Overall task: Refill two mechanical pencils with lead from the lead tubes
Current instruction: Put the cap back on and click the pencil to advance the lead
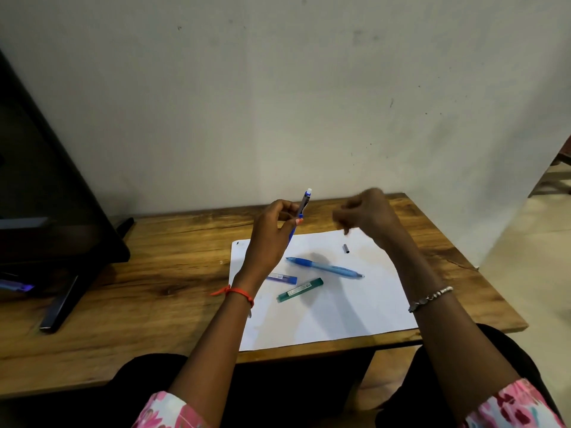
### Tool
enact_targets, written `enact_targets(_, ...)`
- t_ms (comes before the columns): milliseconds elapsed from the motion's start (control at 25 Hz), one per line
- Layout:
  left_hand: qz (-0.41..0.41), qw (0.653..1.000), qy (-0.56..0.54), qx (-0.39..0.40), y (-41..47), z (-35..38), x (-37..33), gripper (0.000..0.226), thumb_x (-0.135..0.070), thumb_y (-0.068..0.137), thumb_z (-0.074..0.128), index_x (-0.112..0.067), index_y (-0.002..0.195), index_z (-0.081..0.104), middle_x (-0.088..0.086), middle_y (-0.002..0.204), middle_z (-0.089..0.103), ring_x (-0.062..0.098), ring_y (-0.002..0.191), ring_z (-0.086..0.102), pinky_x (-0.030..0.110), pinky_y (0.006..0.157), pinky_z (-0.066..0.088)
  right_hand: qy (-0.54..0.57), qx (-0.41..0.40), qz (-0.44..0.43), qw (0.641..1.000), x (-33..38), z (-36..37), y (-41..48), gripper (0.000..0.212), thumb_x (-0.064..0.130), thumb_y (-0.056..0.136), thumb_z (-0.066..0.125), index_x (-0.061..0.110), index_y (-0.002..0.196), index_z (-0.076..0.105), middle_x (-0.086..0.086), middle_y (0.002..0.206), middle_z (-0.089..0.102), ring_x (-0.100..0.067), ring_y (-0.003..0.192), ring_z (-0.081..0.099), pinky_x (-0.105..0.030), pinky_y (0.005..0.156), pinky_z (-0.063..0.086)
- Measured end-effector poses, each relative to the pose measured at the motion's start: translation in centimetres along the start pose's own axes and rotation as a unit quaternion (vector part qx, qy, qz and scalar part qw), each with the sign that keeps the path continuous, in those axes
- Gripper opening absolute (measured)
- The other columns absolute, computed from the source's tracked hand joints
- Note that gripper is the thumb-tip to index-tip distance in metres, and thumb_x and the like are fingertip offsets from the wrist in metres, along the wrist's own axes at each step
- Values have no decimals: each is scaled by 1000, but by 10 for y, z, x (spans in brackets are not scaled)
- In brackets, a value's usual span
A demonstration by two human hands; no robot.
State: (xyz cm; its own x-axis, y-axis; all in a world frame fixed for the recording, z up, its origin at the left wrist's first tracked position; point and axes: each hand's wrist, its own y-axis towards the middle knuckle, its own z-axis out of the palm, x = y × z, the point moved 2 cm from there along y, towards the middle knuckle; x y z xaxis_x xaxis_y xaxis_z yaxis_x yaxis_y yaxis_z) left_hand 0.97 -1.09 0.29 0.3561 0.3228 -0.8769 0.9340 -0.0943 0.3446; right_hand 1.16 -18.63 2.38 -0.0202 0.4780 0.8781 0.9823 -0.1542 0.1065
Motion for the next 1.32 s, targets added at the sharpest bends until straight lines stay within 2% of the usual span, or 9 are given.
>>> enact_targets(80,3,1000,-1,-1,0,1,0,14,-2,85,58,-15,89,54,-5,90,59,-1,78,55,21,74,48,142,-26,-78,986,22,-4,-6,7,1,77,69,-3,83,71,-8,60,66,-7,47,60,-18,53,52)
enact_targets(200,7,1000,8,3,0,2,0,13,-1,86,56,-13,91,55,-2,94,59,3,80,56,17,73,48,186,-59,-146,970,40,-1,-11,16,1,80,67,-3,95,69,-13,77,69,-17,62,68,-24,62,57)
enact_targets(320,2,1000,5,6,0,2,2,11,-2,86,56,-10,93,56,-1,95,59,3,81,56,19,75,48,156,-76,-167,971,42,6,-12,17,0,80,66,-2,97,69,-14,83,70,-20,66,67,-26,62,57)
enact_targets(520,9,1000,13,7,0,2,1,14,-2,86,56,-15,90,55,-5,90,59,-1,78,56,15,72,48,61,-79,-195,976,40,11,-10,16,5,81,67,2,96,72,-4,81,69,0,59,62,-13,62,54)
enact_targets(760,8,999,45,6,0,3,2,11,-3,86,56,-11,93,56,-3,93,58,-3,77,53,7,69,43,30,-89,-213,972,40,13,-12,16,4,82,66,0,97,71,-15,88,72,-18,67,63,-10,65,51)
enact_targets(920,20,998,62,0,0,2,2,11,-3,86,57,-7,96,59,-4,92,57,-5,76,52,5,65,44,3,-84,-227,970,41,14,-11,15,1,82,64,-1,96,71,-17,92,72,-23,77,66,-22,75,56)
enact_targets(1040,31,998,60,-8,0,2,1,13,-1,86,57,-3,98,61,-3,92,58,-5,76,52,10,69,44,-27,-78,-240,967,44,13,-11,16,0,82,63,-2,96,71,-16,93,72,-16,72,62,-6,69,47)
enact_targets(1200,55,996,67,-24,0,2,-1,14,1,85,57,-1,98,62,-2,89,59,-5,74,53,1,65,43,-24,-67,-239,968,43,9,-9,15,-2,81,64,-2,95,71,-16,91,72,-16,67,63,-5,69,47)
enact_targets(1320,57,996,58,-28,0,2,-3,15,3,85,56,0,99,62,0,89,60,-3,74,55,1,64,44,-10,-64,-241,968,41,5,-7,15,-1,80,65,-2,93,72,-8,86,70,-10,60,62,-4,66,48)
